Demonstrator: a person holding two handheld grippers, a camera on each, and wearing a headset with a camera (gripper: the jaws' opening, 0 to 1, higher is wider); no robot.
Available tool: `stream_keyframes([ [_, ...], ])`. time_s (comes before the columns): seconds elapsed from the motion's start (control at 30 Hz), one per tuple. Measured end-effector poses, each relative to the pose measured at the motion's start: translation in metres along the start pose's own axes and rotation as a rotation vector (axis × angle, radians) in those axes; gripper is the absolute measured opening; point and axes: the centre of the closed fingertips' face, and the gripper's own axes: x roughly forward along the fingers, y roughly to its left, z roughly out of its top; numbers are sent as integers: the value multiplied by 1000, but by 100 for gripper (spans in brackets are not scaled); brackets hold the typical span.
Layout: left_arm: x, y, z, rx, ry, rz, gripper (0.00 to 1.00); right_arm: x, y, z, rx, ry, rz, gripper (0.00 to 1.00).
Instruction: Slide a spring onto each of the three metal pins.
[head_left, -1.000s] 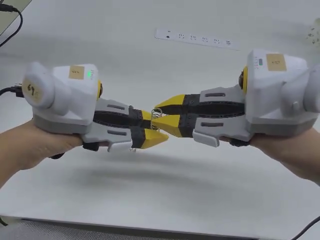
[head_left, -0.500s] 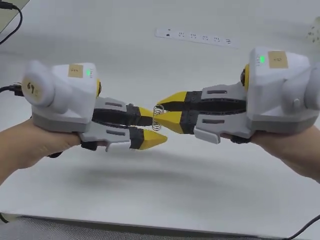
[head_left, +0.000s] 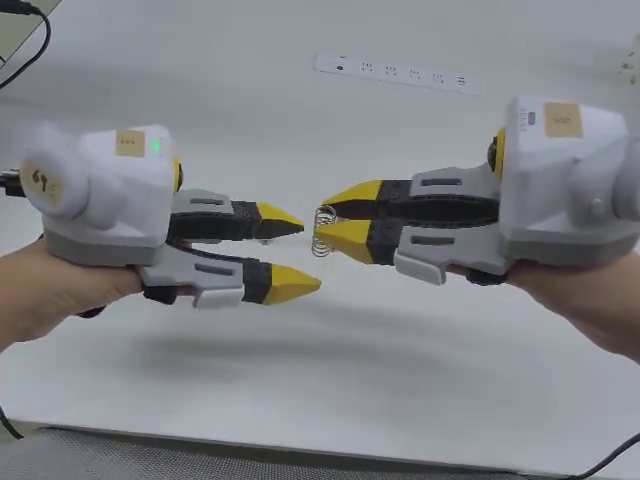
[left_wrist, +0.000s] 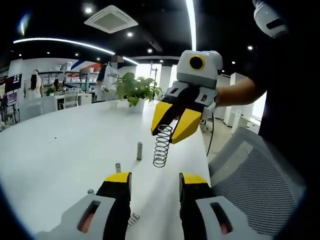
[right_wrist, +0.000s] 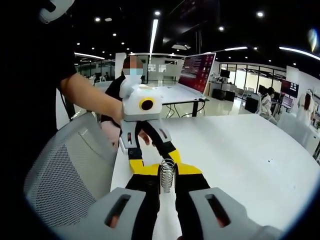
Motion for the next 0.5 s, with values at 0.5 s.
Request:
stream_keyframes([
  [0.5, -37, 23, -29, -42, 39, 125, 53, -4, -7, -9, -20, 28, -33, 8],
])
